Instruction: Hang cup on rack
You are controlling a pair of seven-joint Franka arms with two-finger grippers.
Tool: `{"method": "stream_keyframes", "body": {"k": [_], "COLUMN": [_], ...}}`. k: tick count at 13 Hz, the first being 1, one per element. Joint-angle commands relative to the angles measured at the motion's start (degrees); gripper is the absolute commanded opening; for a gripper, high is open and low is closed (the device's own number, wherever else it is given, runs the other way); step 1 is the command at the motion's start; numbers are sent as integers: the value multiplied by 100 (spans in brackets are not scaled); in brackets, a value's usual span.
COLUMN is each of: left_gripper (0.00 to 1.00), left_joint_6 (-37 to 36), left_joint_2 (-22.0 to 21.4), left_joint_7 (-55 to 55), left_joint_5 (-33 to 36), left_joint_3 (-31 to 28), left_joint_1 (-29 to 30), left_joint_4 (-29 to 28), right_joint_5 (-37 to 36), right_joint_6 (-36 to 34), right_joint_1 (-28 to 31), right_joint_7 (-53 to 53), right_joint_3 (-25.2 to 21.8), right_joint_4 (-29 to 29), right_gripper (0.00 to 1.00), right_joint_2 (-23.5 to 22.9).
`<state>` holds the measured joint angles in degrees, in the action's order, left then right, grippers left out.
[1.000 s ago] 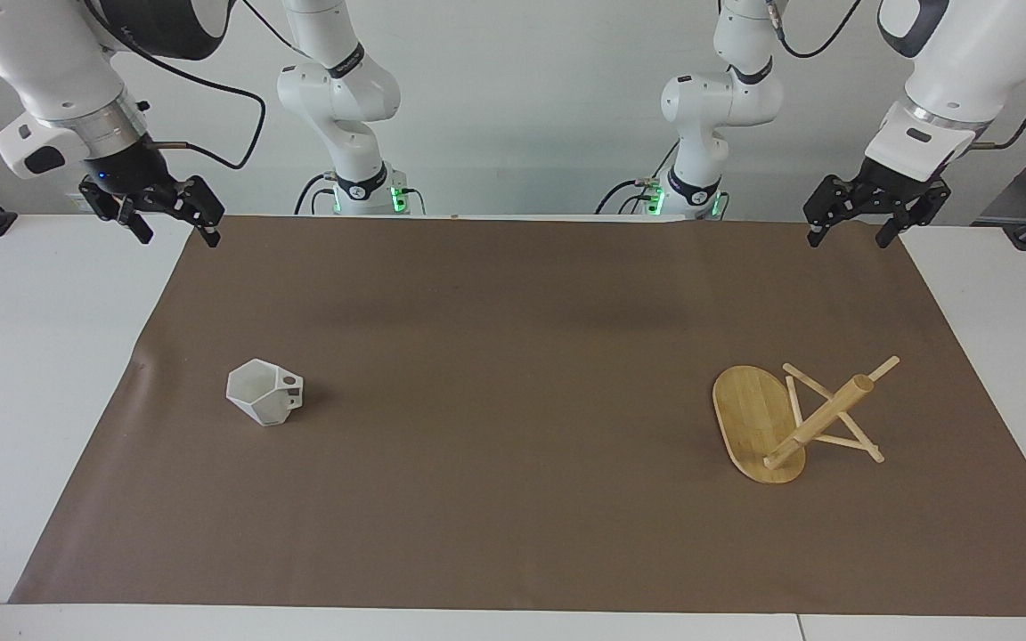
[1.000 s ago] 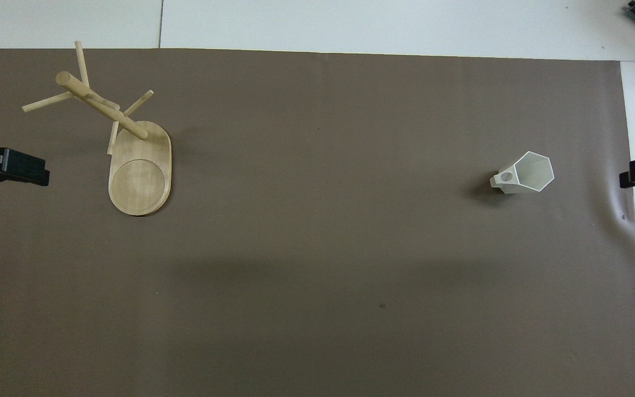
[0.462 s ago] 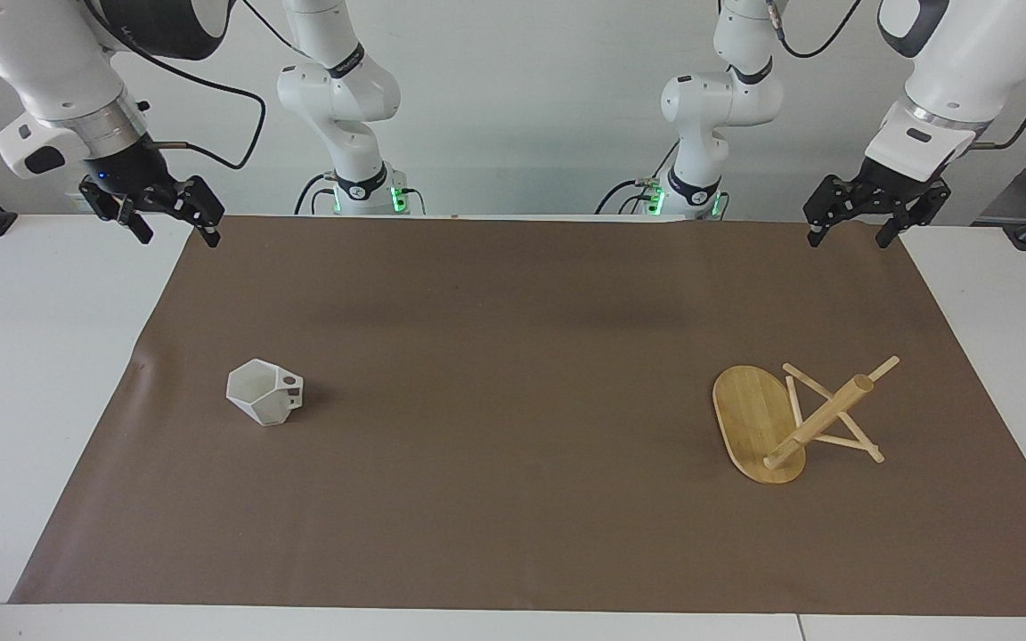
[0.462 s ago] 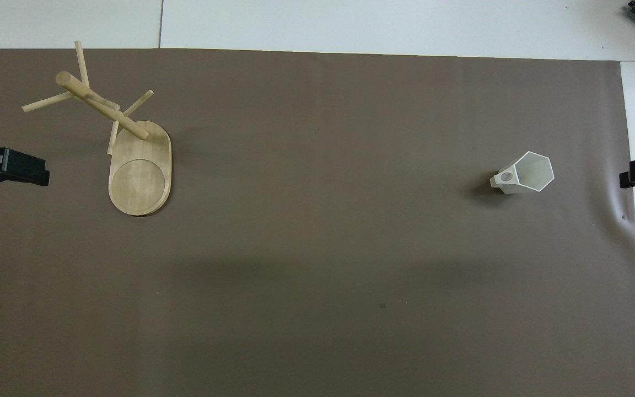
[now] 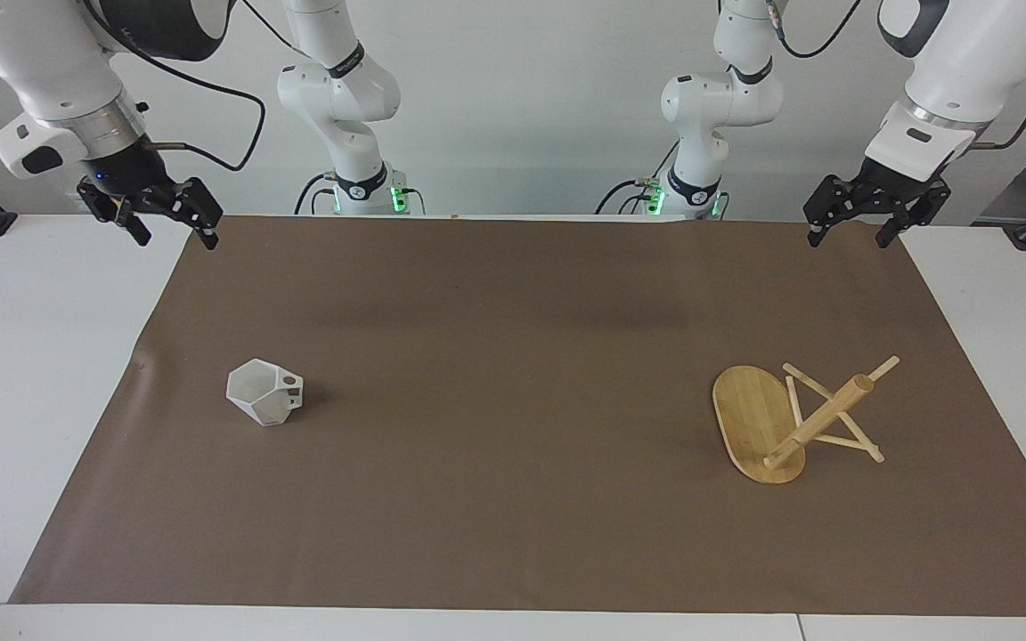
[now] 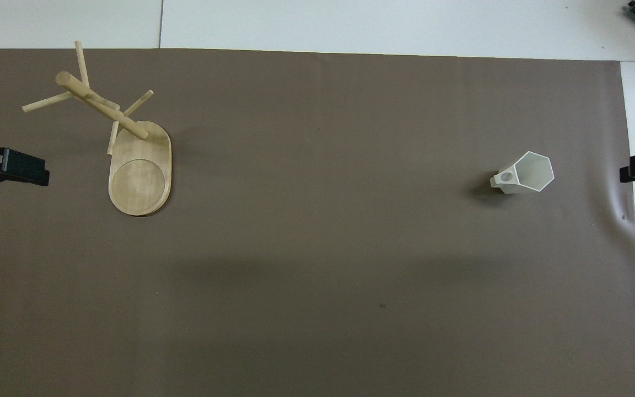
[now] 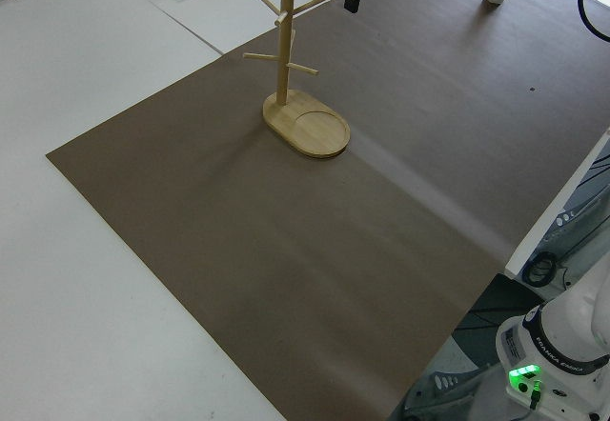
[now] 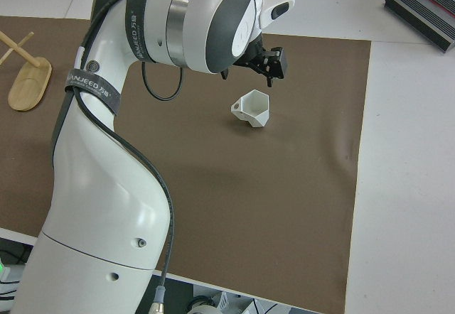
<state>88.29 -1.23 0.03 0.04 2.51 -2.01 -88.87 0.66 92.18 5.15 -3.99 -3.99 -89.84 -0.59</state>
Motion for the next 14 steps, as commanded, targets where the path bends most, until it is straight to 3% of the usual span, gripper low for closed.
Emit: {"method": "stream_keyframes", "body": {"k": [1,7,11,14], "left_gripper": [100,100,100,100], "left_joint_6": [-13,-13,-13,-13], "left_joint_2": [-141,-132,-141,-141], "left_joint_7": [-3,-3,-3,-3], "left_joint_5": [-13,-13,-13,-13], "left_joint_3": [-49,-49,-49,-49], "left_joint_1": [-27,-27,-36,-36], "left_joint_4": [-149,-149,-149,-149], "right_joint_5": [-57,-57,-57,-66], "right_joint_6": [632,2266,2961,3331], "right_joint_1": [39,30,30,12], "right_joint_7": [-84,3,30,47], "right_joint_3": [-75,-119,-119,-119], "right_joint_4": [-656,-1676,-1739,-1774], "right_gripper": [100,100,100,100], "right_joint_2": [278,200,-485,-723]}}
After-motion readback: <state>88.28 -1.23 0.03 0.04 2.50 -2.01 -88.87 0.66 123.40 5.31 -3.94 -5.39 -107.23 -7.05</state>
